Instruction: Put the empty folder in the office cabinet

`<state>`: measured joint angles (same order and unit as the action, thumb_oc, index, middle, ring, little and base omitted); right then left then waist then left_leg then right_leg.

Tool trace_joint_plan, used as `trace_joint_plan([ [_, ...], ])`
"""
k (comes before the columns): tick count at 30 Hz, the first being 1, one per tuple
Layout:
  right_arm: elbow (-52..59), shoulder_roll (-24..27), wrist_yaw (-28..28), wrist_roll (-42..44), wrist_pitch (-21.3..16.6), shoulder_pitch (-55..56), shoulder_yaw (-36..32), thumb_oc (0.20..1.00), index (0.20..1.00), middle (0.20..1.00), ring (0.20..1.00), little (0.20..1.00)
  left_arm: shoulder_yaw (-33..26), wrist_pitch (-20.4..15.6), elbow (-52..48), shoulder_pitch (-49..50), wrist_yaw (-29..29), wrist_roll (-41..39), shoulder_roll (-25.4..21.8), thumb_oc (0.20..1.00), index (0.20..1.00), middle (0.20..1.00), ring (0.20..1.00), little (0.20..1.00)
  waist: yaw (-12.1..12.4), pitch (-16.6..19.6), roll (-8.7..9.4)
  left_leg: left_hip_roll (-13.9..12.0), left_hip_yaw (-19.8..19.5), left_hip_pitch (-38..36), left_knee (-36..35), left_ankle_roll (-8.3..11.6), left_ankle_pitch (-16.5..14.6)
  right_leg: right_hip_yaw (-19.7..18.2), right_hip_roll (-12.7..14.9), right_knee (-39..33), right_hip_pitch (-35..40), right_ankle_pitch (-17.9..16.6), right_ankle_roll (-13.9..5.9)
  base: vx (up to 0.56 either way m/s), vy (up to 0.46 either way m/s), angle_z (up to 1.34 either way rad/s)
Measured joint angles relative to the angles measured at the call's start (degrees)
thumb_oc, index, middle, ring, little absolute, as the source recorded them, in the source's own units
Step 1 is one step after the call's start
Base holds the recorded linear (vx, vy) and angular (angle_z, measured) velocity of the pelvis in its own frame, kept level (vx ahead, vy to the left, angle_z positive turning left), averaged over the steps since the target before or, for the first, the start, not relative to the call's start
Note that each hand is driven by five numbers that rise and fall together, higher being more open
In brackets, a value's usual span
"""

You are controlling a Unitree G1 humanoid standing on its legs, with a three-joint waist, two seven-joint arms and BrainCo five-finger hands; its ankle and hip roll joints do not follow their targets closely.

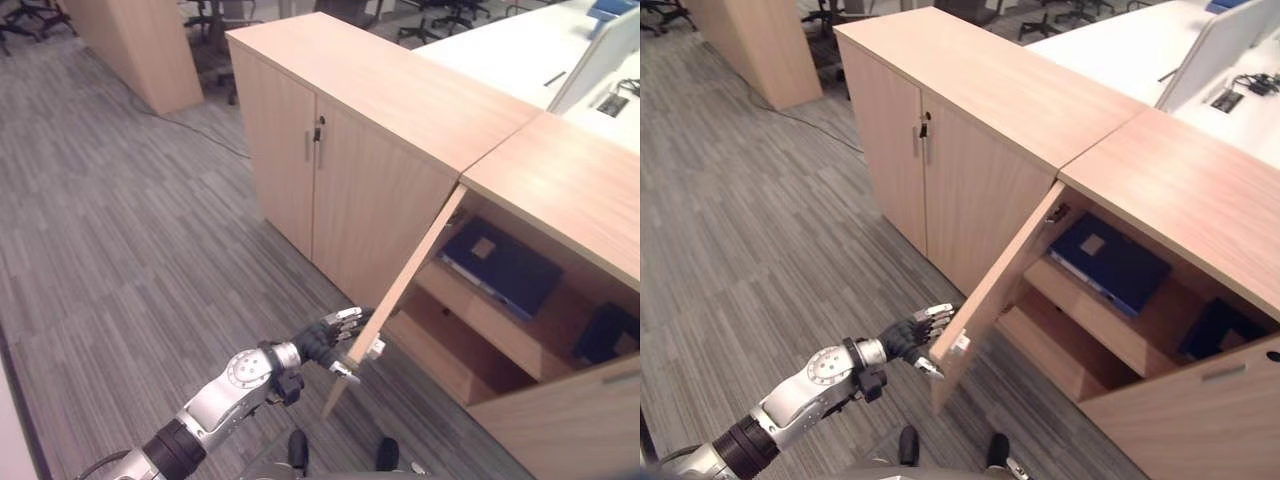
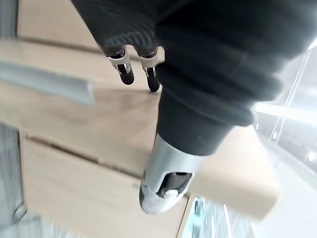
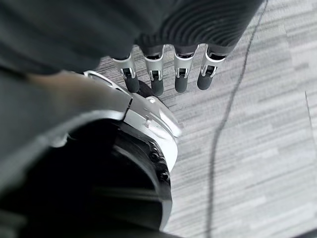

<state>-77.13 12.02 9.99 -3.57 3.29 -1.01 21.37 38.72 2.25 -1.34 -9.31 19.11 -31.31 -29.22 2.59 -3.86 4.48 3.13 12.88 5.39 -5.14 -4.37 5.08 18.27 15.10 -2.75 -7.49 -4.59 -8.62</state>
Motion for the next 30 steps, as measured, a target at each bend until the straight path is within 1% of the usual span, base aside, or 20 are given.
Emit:
trace_joint_plan([
  [1,-0.5,0.6,0.1,0.0,0.7,-0.8,0.1,1.0,1.0,1.0,1.0,1.0,-0.1,0.3,-0.1,0.0,0.0,0.0,0.3,1.0,1.0,1.0,1.0,1.0,0.3,-0.6,-0.91,-1.2,1.0,-0.2,0.0,-0.68,-0.6,4.1,0.1,1.9,-0.4,0.0,0.13,-0.04,0.029,-1.01],
  [2,-1.0,1.1,0.2,-0.1,0.9,-1.5,0.9,1.0,1.0,1.0,1.0,1.0,0.0,1.0,-0.2,-0.3,0.1,0.0,0.6,1.0,1.0,1.0,1.0,1.0,0.0,-1.4,-2.22,-3.5,3.2,-0.6,0.0,-0.74,-0.7,8.0,0.7,5.7,0.2,0.5,-0.03,-0.05,0.032,-1.0],
  [3,-1.4,1.3,0.2,-0.1,1.1,-1.7,0.9,1.0,1.0,1.0,1.0,1.0,0.0,1.6,-0.2,-0.4,0.2,0.0,0.6,1.0,1.0,1.0,1.0,1.0,0.0,-1.5,-2.31,-4.4,4.9,-1.0,0.0,-0.57,-0.6,10.3,1.4,8.5,0.6,0.8,-0.12,-0.03,0.022,-0.97],
  [4,-1.6,1.5,0.2,-0.5,1.0,-1.7,1.1,1.0,1.0,1.0,1.0,1.0,0.0,2.0,-0.2,-0.4,0.3,0.0,0.5,1.0,1.0,1.0,1.0,1.0,0.0,-1.6,-2.54,-5.0,6.1,-1.7,0.0,-0.69,-0.8,11.3,1.9,10.7,1.5,1.4,-0.78,0.0,0.003,-0.81],
  [5,-1.8,1.6,0.2,-0.7,1.1,-1.6,1.1,1.0,1.0,1.0,1.0,1.0,0.1,2.4,-0.2,-0.6,0.5,0.0,0.4,1.0,1.0,1.0,1.0,1.0,0.2,-1.7,-2.6,-5.3,6.9,-2.3,0.0,-0.52,-1.6,11.8,2.7,11.9,2.3,1.3,-0.86,0.01,-0.027,-0.84],
  [6,-2.1,1.6,0.2,-1.6,1.2,-1.2,1.2,1.0,1.0,1.0,1.0,1.0,0.2,2.6,-0.2,-0.9,0.7,0.1,0.5,1.0,1.0,1.0,1.0,1.0,-0.2,-1.6,-2.41,-4.9,8.5,-3.0,0.0,0.39,-2.2,12.5,3.8,11.6,4.6,1.2,-0.99,0.02,-0.074,-0.74],
  [7,-2.1,1.7,0.2,-2.3,1.2,-1.0,1.2,1.0,1.0,1.0,1.0,1.0,0.2,2.7,-0.2,-1.0,1.1,0.1,0.6,1.0,1.0,1.0,1.0,1.0,-0.2,-1.2,-1.78,-4.5,9.4,-3.3,0.0,0.94,-2.0,12.6,3.8,10.5,5.8,1.1,-1.13,0.01,-0.072,-0.6],
  [8,-2.1,1.3,0.2,-2.6,1.3,-0.6,1.3,1.0,1.0,1.0,1.0,1.0,0.2,2.7,-0.1,-1.0,1.5,0.2,0.7,1.0,1.0,1.0,1.0,1.0,-0.2,-1.1,-1.61,-4.2,10.1,-3.5,0.0,1.63,-2.3,12.5,3.6,8.7,6.9,0.7,-1.47,0.01,-0.088,-0.52],
  [9,-2.2,1.0,0.3,-2.6,1.1,0.1,1.3,1.0,1.0,1.0,1.0,1.0,0.0,2.8,-0.1,-1.0,2.0,0.2,0.7,1.0,1.0,1.0,1.0,1.0,-0.2,-0.7,-0.53,-3.3,11.1,-3.7,0.0,2.03,-2.0,12.6,2.7,4.0,9.0,-0.4,-1.87,0.02,-0.085,-0.5],
  [10,-2.2,0.9,0.5,-2.6,1.1,0.2,1.3,1.0,1.0,1.0,1.0,1.0,-0.3,2.8,0.0,-0.9,2.0,0.2,1.1,1.0,1.0,1.0,1.0,1.0,-0.3,-0.5,-0.28,-3.0,12.0,-3.7,0.0,2.54,-2.0,12.2,2.1,1.6,9.7,-0.1,-1.66,0.02,-0.125,-0.47],
  [11,-2.2,0.8,0.7,-2.6,1.1,0.2,1.4,1.0,1.0,1.0,1.0,1.0,-0.5,2.8,0.2,-0.9,2.0,0.2,1.5,1.0,1.0,1.0,1.0,1.0,-0.4,-0.4,-0.49,-3.1,11.9,-3.6,0.0,2.88,-1.7,12.0,1.5,0.0,10.0,-0.1,-1.63,0.04,-0.114,-0.29],
  [13,-2.0,0.9,0.8,-2.6,1.0,0.3,1.5,1.0,1.0,1.0,1.0,1.0,-0.4,3.0,0.7,-0.8,2.2,0.2,3.0,1.0,1.0,1.0,1.0,1.0,-1.4,-0.2,-0.87,-3.9,11.9,-3.7,0.0,3.42,-1.4,11.8,0.2,-1.2,10.3,-0.3,-1.3,0.03,-0.111,-0.18],
  [16,-1.4,0.6,1.1,-2.6,0.9,0.3,2.2,1.0,1.0,1.0,1.0,1.0,-0.5,3.5,1.3,-0.6,2.4,-0.5,4.9,1.0,1.0,1.0,1.0,1.0,-2.9,1.0,-0.28,-5.5,12.1,-4.3,0.0,4.46,-1.4,10.2,-1.8,-2.2,10.5,0.0,-0.6,0.03,-0.113,-0.28],
  [18,-1.0,0.0,1.1,-2.6,0.8,0.3,2.7,1.0,1.0,1.0,1.0,1.0,-0.5,3.7,1.3,-0.8,2.4,-1.1,4.7,1.0,1.0,1.0,1.0,1.0,-3.4,1.2,0.67,-6.0,12.4,-4.4,0.0,4.67,-1.3,9.7,-2.3,-2.2,10.4,0.0,-0.23,0.02,-0.108,-0.12],
  [20,-0.8,-0.8,1.1,-2.6,0.8,0.4,3.0,1.0,1.0,1.0,1.0,1.0,-0.7,3.8,1.5,-1.0,1.8,-1.1,4.3,1.0,1.0,1.0,1.0,1.0,-3.7,1.6,2.39,-6.5,13.3,-4.7,0.1,5.09,-1.2,9.0,-2.5,-2.2,10.1,0.2,-0.02,0.03,-0.154,-0.17],
  [22,-0.9,-1.6,1.0,-2.4,0.7,0.5,3.1,1.0,1.0,1.0,1.0,1.0,-0.8,3.8,2.2,-1.4,1.5,-1.1,3.9,1.0,1.0,1.0,1.0,1.0,-3.9,2.2,3.28,-6.6,13.5,-4.8,0.1,5.19,-1.1,8.7,-2.6,-2.2,10.1,0.2,0.11,0.03,-0.143,-0.13],
  [24,-0.8,-1.8,1.0,-2.0,0.7,0.5,3.1,1.0,1.0,1.0,1.0,1.0,-1.1,3.8,3.8,-1.4,0.6,-1.1,4.1,1.0,1.0,1.0,1.0,1.0,-3.8,2.3,3.37,-7.0,14.8,-5.8,0.0,5.49,-1.2,7.3,-2.8,-2.3,10.2,0.2,0.1,0.03,-0.178,-0.25],
  [27,-0.8,-1.8,0.5,-1.8,0.5,0.6,3.1,1.0,1.0,1.0,1.0,1.0,-1.4,3.8,4.9,-1.4,-0.3,-1.1,4.2,1.0,1.0,1.0,1.0,1.0,-4.1,2.3,3.13,-7.6,15.5,-6.6,0.0,6.33,-1.2,6.3,-3.5,-2.6,10.5,0.3,0.28,0.02,-0.124,-0.2],
  [29,-0.3,-1.9,0.1,-0.9,0.5,0.7,3.3,1.0,1.0,1.0,1.0,1.0,-3.1,3.8,6.2,-1.4,-1.2,-1.0,4.8,1.0,1.0,1.0,1.0,1.0,-5.2,2.4,2.82,-8.5,16.0,-6.8,0.0,7.38,-1.2,5.6,-4.4,-2.6,10.3,0.4,0.43,0.04,-0.148,-0.17],
  [30,-0.1,-1.8,0.1,-0.9,0.5,0.7,3.3,1.0,1.0,1.0,1.0,1.0,-3.4,3.8,6.6,-1.6,-1.6,-1.0,4.8,1.0,1.0,1.0,1.0,1.0,-5.5,2.7,2.65,-8.9,16.5,-7.0,0.0,7.32,-1.0,4.9,-4.7,-2.6,10.1,0.4,0.57,0.04,-0.135,-0.35],
])
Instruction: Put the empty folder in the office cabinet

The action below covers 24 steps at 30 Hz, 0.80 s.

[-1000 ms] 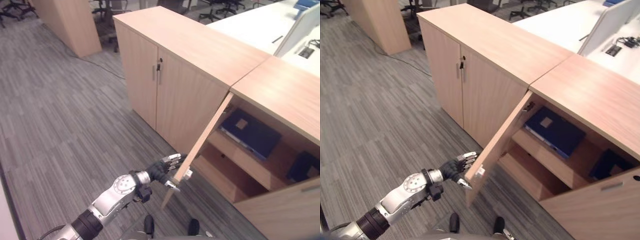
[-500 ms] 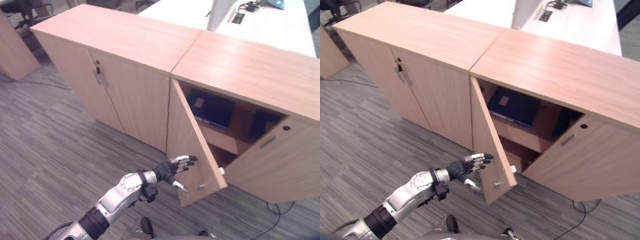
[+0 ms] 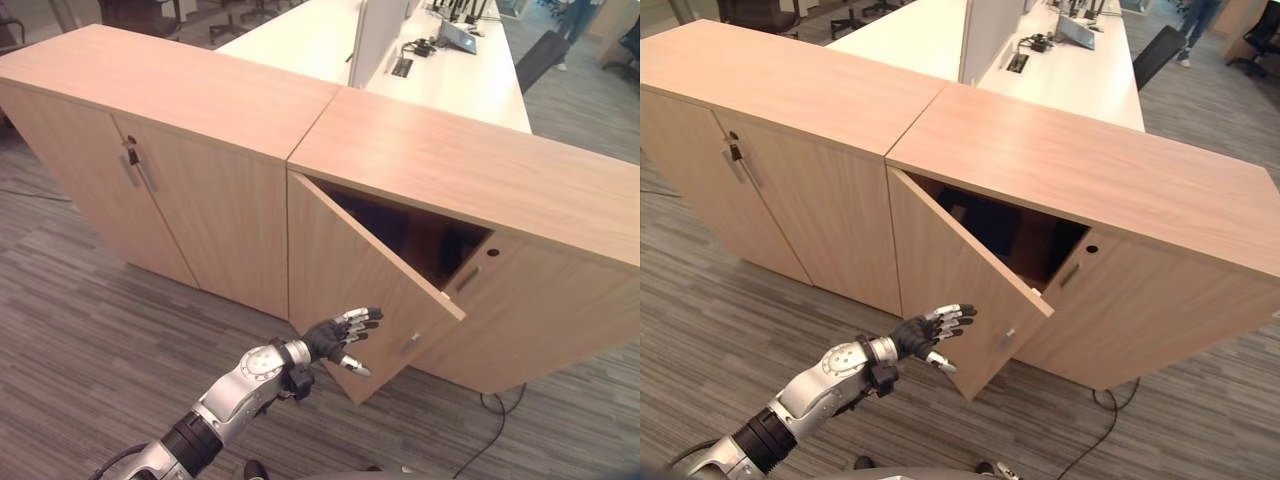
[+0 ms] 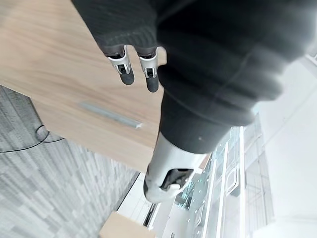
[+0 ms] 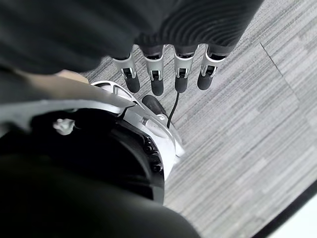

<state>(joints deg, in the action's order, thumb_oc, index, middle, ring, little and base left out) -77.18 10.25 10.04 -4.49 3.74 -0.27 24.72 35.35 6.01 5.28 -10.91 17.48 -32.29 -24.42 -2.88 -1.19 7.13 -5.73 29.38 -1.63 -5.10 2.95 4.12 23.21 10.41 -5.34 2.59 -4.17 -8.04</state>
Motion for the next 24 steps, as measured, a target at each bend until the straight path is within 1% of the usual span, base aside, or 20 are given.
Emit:
trace_joint_plan([
  [2,0.5,0.5,-0.1,0.1,-0.1,0.3,0.0,1.0,1.0,1.0,1.0,1.0,-0.2,0.0,1.4,-0.6,-0.8,0.1,-0.1,1.0,1.0,1.0,1.0,1.0,-0.2,0.4,-0.33,-0.6,1.1,-0.8,0.0,0.07,0.0,-1.3,-0.6,0.0,-0.1,-0.1,0.46,0.04,-0.122,-0.34],
  [3,1.1,1.1,0.0,0.1,-0.6,0.8,-0.1,1.0,1.0,1.0,1.0,1.0,-0.6,0.0,2.2,-0.9,-1.1,0.3,-0.1,1.0,1.0,1.0,1.0,1.0,-1.3,0.6,-0.58,-0.9,1.5,-0.9,0.0,0.32,0.0,-1.6,-0.9,0.0,-0.1,0.0,0.64,0.04,-0.136,-0.17],
  [4,1.2,1.5,0.0,0.2,-1.3,1.0,-0.2,1.0,1.0,1.0,1.0,1.0,-1.3,0.0,2.9,-1.2,-1.3,0.7,0.3,1.0,1.0,1.0,1.0,1.0,-1.6,0.8,-0.86,-1.2,1.6,-1.1,0.0,0.44,0.0,-1.8,-1.1,0.0,-0.2,0.0,0.66,0.02,-0.08,-0.22],
  [5,1.1,2.0,-0.2,0.3,-1.3,1.5,-0.6,1.0,1.0,1.0,1.0,1.0,-2.3,-0.1,6.0,-3.5,-2.4,2.2,1.3,1.0,1.0,1.0,1.0,1.0,-1.7,1.1,-1.13,-1.7,2.3,-1.5,0.4,0.55,0.1,-2.4,-1.7,0.0,0.1,0.3,1.1,0.03,-0.112,-0.21],
  [6,1.0,2.0,-0.3,0.5,-1.1,1.8,-0.8,1.0,1.0,1.0,1.0,1.0,-3.1,-0.1,7.0,-4.3,-3.1,2.3,1.5,1.0,1.0,1.0,1.0,1.0,-1.9,1.2,-1.18,-2.0,2.2,-1.6,0.7,0.55,0.1,-2.7,-1.9,0.0,0.1,0.3,1.41,0.04,-0.092,-0.31],
  [8,1.0,2.2,-0.7,0.7,-1.0,2.3,-2.1,1.0,1.0,1.0,1.0,1.0,-5.9,-0.2,8.8,-5.1,-4.5,2.4,1.5,1.0,1.0,1.0,1.0,1.0,-2.5,1.3,-1.48,-3.4,1.0,-1.7,2.2,0.4,-0.1,-4.0,-3.0,0.0,0.0,0.7,2.14,0.04,-0.055,-0.42],
  [9,1.1,2.3,-0.8,0.7,-1.1,2.2,-2.2,1.0,1.0,1.0,1.0,1.0,-7.1,-0.3,10.2,-5.1,-5.7,2.4,1.4,1.0,1.0,1.0,1.0,1.0,-2.1,1.4,-1.59,-4.0,-1.0,-2.2,3.1,0.3,-0.1,-5.9,-3.4,0.1,0.0,0.4,2.83,-0.07,-0.002,-0.59],
  [10,1.3,2.5,-0.9,0.7,-1.0,2.1,-2.2,1.0,1.0,1.0,1.0,1.0,-7.7,-0.4,10.4,-5.1,-6.1,2.4,0.9,1.0,1.0,1.0,1.0,1.0,-2.0,1.3,-1.99,-4.2,-2.3,-2.8,3.3,0.3,-0.1,-6.9,-3.7,0.0,0.1,0.5,3.05,-0.08,-0.016,-0.81],
  [11,1.9,2.8,-1.0,0.8,-0.9,1.5,-2.3,1.0,1.0,1.0,1.0,1.0,-8.9,-0.6,10.9,-4.9,-7.1,2.8,1.0,1.0,1.0,1.0,1.0,1.0,-1.2,1.2,-2.51,-4.5,-6.3,-2.9,4.8,-0.02,-0.2,-8.7,-4.2,0.3,-0.1,0.1,3.95,-0.09,-0.025,-0.66],
  [12,2.3,3.0,-1.1,1.1,-0.9,2.1,-2.2,1.0,1.0,1.0,1.0,1.0,-9.7,-1.3,11.2,-4.9,-7.6,3.2,1.1,1.0,1.0,1.0,1.0,1.0,-1.0,0.9,-2.05,-4.5,-10.4,-1.6,7.4,-0.66,-1.1,-10.1,-3.8,0.4,-0.5,0.1,4.48,0.0,-0.008,-0.72],
  [13,3.5,3.4,-1.2,1.1,-0.9,1.4,-2.1,1.0,1.0,1.0,1.0,1.0,-11.1,-2.3,11.2,-5.3,-8.7,4.1,1.5,1.0,1.0,1.0,1.0,1.0,0.0,0.0,-0.8,-3.6,-19.7,3.1,12.5,1.6,-4.3,-12.0,-2.9,0.3,-1.1,0.0,6.02,0.02,0.007,-0.59],
  [14,3.4,3.9,-1.1,1.1,-0.6,1.0,-2.1,1.0,1.0,1.0,1.0,1.0,-11.2,-2.8,11.0,-5.5,-9.3,4.1,1.6,1.0,1.0,1.0,1.0,1.0,0.6,-0.3,-1.34,-2.4,-23.8,3.2,10.2,2.62,-5.1,-13.0,-2.5,0.3,-1.2,-0.4,5.77,0.03,0.059,-0.54],
  [15,3.4,5.1,-1.2,1.1,-0.6,1.2,-2.2,1.0,1.0,1.0,1.0,1.0,-11.4,-3.0,10.9,-5.5,-9.7,4.1,1.9,1.0,1.0,1.0,1.0,1.0,0.4,-0.1,-3.41,-2.1,-25.4,3.3,6.4,2.24,-4.8,-13.0,-3.7,0.3,-1.5,-0.6,5.28,0.02,0.052,-0.45],
  [16,3.4,5.9,-1.2,1.1,-0.6,1.2,-2.2,1.0,1.0,1.0,1.0,1.0,-11.5,-3.1,10.9,-5.5,-9.7,4.1,2.1,1.0,1.0,1.0,1.0,1.0,0.1,-0.3,-4.99,-2.0,-26.1,3.0,4.3,1.59,-4.2,-13.2,-4.8,-0.1,-1.6,-0.7,5.17,0.04,0.068,-0.53],
  [17,3.4,6.2,-1.4,1.1,-0.6,1.2,-2.0,1.0,1.0,1.0,1.0,1.0,-11.7,-3.1,11.1,-5.5,-9.6,4.1,1.5,1.0,1.0,1.0,1.0,1.0,0.5,0.2,-6.06,-2.0,-28.0,2.0,3.9,2.23,-1.7,-14.0,-5.3,-0.1,-1.4,-0.4,4.66,0.04,0.069,-0.47],
  [18,3.5,6.0,-1.2,1.2,-0.9,1.8,-2.1,1.0,1.0,1.0,1.0,1.0,-13.0,-3.2,11.4,-5.9,-9.7,4.1,1.2,1.0,1.0,1.0,1.0,1.0,-0.1,1.0,-5.78,-1.5,-26.6,1.9,2.6,2.08,-1.9,-14.1,-5.2,-0.1,-1.3,-0.4,3.91,0.04,0.096,-0.38],
  [20,3.6,5.4,-1.3,1.9,-0.8,2.4,-2.8,1.0,1.0,1.0,1.0,1.0,-13.4,-3.4,11.6,-7.0,-10.3,4.6,0.9,1.0,1.0,1.0,1.0,1.0,-0.2,1.4,-5.44,-1.1,-25.9,0.5,0.2,1.95,-1.0,-14.1,-4.6,-0.1,-1.6,-0.6,3.59,0.02,0.082,-0.11],
  [21,3.6,5.2,-1.3,2.4,-0.7,2.3,-2.9,1.0,1.0,1.0,1.0,1.0,-13.5,-3.5,12.1,-7.7,-10.7,4.7,0.5,1.0,1.0,1.0,1.0,1.0,-0.8,1.5,-5.32,-0.7,-25.7,0.2,-0.6,1.35,-0.4,-14.0,-4.1,-0.1,-1.6,-0.9,2.85,0.02,0.081,-0.02],
  [22,3.6,5.2,-1.3,2.4,-0.7,2.3,-2.8,1.0,1.0,1.0,1.0,1.0,-13.5,-3.6,12.2,-7.8,-10.9,4.9,0.3,1.0,1.0,1.0,1.0,1.0,-1.2,1.7,-5.36,-0.4,-25.7,0.0,-0.6,1.15,-0.3,-13.9,-3.9,-0.1,-1.3,-1.0,2.65,0.02,0.081,0.04],
  [24,3.6,5.0,-1.3,2.4,-0.6,2.7,-2.9,1.0,1.0,1.0,1.0,1.0,-13.6,-3.6,12.3,-7.8,-11.3,6.1,-0.3,1.0,1.0,1.0,1.0,1.0,-1.3,2.0,-5.53,-0.2,-25.6,-0.8,-0.6,1.01,-0.4,-13.8,-3.7,-0.1,-0.5,-1.0,2.61,0.0,0.049,0.03],
])
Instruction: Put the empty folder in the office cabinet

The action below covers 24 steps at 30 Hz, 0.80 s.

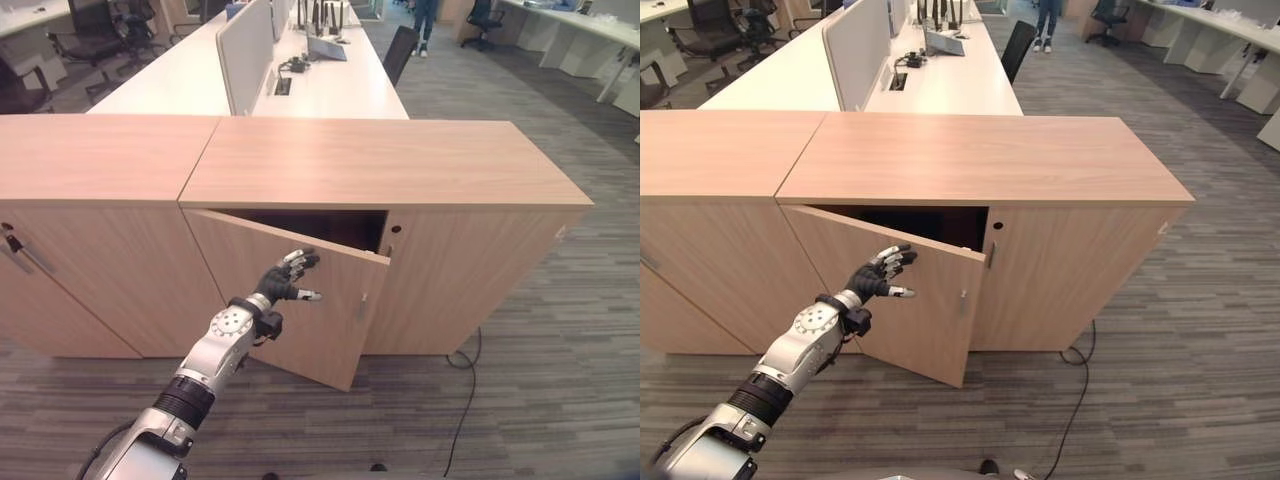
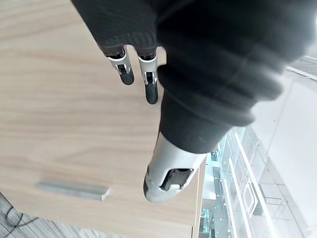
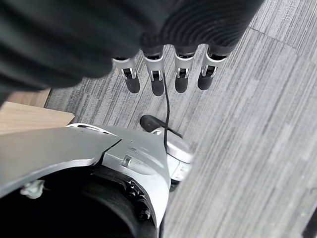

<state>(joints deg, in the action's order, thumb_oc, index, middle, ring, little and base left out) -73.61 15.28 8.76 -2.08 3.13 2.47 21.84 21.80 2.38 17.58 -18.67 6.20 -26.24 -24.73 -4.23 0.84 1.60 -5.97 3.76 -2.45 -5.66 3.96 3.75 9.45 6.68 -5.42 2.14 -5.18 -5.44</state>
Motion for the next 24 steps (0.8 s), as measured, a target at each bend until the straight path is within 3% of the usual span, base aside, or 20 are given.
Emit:
trace_joint_plan([
  [8,1.8,-0.4,0.2,0.5,0.0,0.5,0.0,1.0,1.0,1.0,1.0,1.0,-5.1,-1.1,-1.7,3.9,-0.9,0.2,2.4,1.0,1.0,1.0,1.0,1.0,0.8,2.2,-2.18,-0.2,-0.2,-0.3,-0.1,0.23,0.1,0.7,-0.3,0.0,0.5,0.4,0.04,-0.01,0.06,0.03],
  [11,1.7,-0.4,0.2,0.9,0.0,0.8,-0.1,1.0,1.0,1.0,1.0,1.0,-5.4,-1.7,-6.0,9.5,0.2,-0.4,2.8,1.0,1.0,1.0,1.0,1.0,1.1,2.3,-2.13,-0.3,-0.4,-0.2,-0.1,0.04,-0.1,0.7,-0.3,0.0,0.4,0.7,-0.19,-0.01,0.016,0.01],
  [15,1.5,-0.7,0.1,1.0,0.0,1.4,-0.7,1.0,1.0,1.0,1.0,1.0,-5.6,-1.8,-10.6,19.4,2.8,-3.8,3.4,1.0,1.0,1.0,1.0,1.0,3.2,2.9,-1.43,-0.3,-0.7,0.2,-0.1,0.11,0.0,0.9,-0.3,0.0,0.1,0.7,-0.21,-0.01,0.027,0.03],
  [24,-0.2,-1.2,0.2,1.4,-0.1,0.9,-2.0,1.0,1.0,1.0,1.0,1.0,-4.9,-0.1,-10.9,30.9,7.0,-5.5,0.6,1.0,1.0,1.0,1.0,1.0,6.5,2.6,-0.83,-0.3,-2.6,1.9,-0.1,0.46,0.7,3.1,-0.2,0.0,-0.1,0.7,-0.26,-0.01,0.011,0.13],
])
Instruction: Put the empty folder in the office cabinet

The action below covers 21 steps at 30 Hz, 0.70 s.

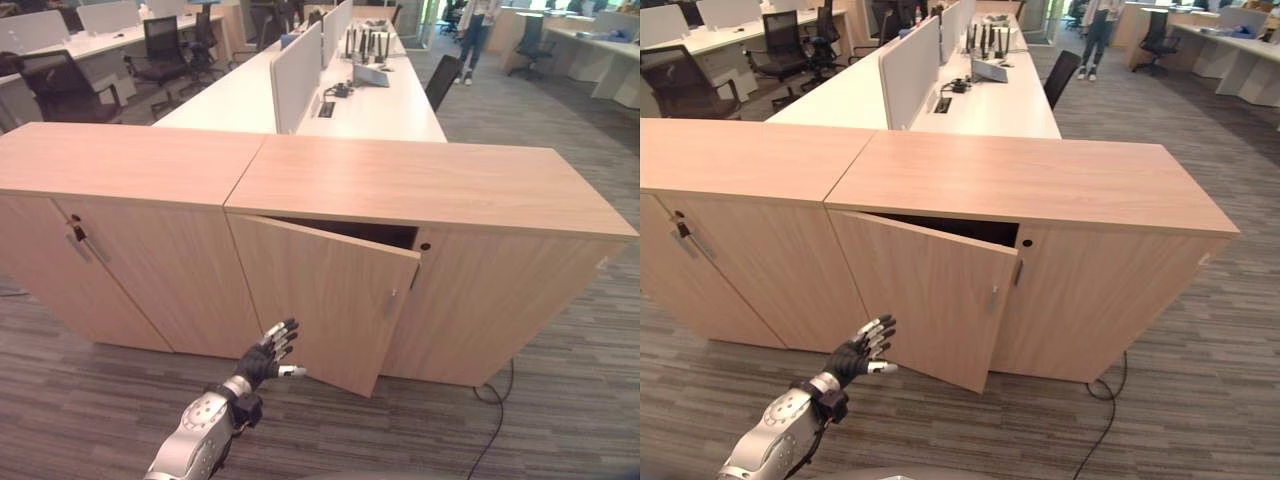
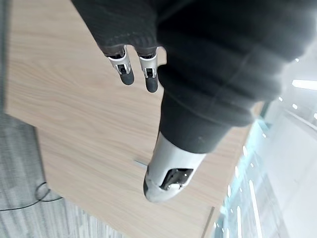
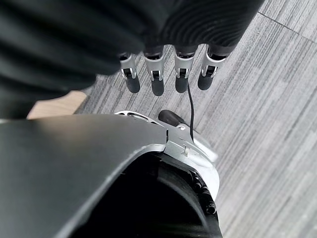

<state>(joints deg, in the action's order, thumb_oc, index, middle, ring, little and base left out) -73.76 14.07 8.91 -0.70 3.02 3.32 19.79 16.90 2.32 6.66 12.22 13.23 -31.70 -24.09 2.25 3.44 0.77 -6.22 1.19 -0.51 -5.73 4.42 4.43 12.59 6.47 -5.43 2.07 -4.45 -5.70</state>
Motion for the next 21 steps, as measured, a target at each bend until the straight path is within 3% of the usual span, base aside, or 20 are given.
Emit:
trace_joint_plan([
  [8,-0.6,-0.2,-0.1,1.8,-0.2,-0.4,-0.2,1.0,1.0,1.0,1.0,1.0,-0.1,1.4,1.0,2.1,1.6,-3.1,-1.2,1.0,1.0,1.0,1.0,1.0,0.8,-0.8,-0.28,0.0,-0.7,0.1,0.0,0.13,0.1,0.8,-0.1,0.0,0.1,0.4,-0.13,0.0,0.002,0.05],
  [14,-0.6,-0.2,-0.5,2.3,-0.4,-0.8,-1.5,1.0,1.0,1.0,1.0,1.0,-3.5,-0.4,13.5,1.7,0.2,-0.4,1.9,1.0,1.0,1.0,1.0,1.0,0.9,-1.4,-0.36,-0.1,-1.4,0.3,0.0,0.19,0.1,1.3,-0.2,0.0,0.3,0.5,-0.06,0.0,-0.014,0.04],
  [16,-0.7,-0.2,-1.2,3.9,-0.5,-1.2,-1.9,1.0,1.0,1.0,1.0,1.0,-3.7,-3.7,25.7,0.2,-2.1,9.0,2.8,1.0,1.0,1.0,1.0,1.0,1.0,-1.5,-0.26,-0.1,-1.7,0.3,0.1,0.21,0.1,1.8,-0.2,0.0,0.6,0.7,-0.07,-0.01,-0.022,0.11],
  [20,-1.1,-0.4,-2.3,4.1,-1.2,-2.3,-1.9,1.0,1.0,1.0,1.0,1.0,-6.2,-5.0,51.4,-4.6,-8.9,19.1,6.6,1.0,1.0,1.0,1.0,1.0,1.3,-1.6,0.29,-0.1,-2.0,0.5,0.5,0.22,0.1,2.3,-0.2,0.0,0.5,0.8,0.0,-0.01,-0.022,0.05],
  [21,-1.1,-0.6,-2.8,4.2,-1.3,-2.2,-1.9,1.0,1.0,1.0,1.0,1.0,-6.0,-5.5,53.4,-3.7,-10.6,21.2,6.9,1.0,1.0,1.0,1.0,1.0,1.4,-1.8,0.72,-0.1,-2.2,0.6,0.5,0.23,0.1,2.4,-0.2,0.0,0.5,0.9,0.02,-0.02,-0.019,0.09],
])
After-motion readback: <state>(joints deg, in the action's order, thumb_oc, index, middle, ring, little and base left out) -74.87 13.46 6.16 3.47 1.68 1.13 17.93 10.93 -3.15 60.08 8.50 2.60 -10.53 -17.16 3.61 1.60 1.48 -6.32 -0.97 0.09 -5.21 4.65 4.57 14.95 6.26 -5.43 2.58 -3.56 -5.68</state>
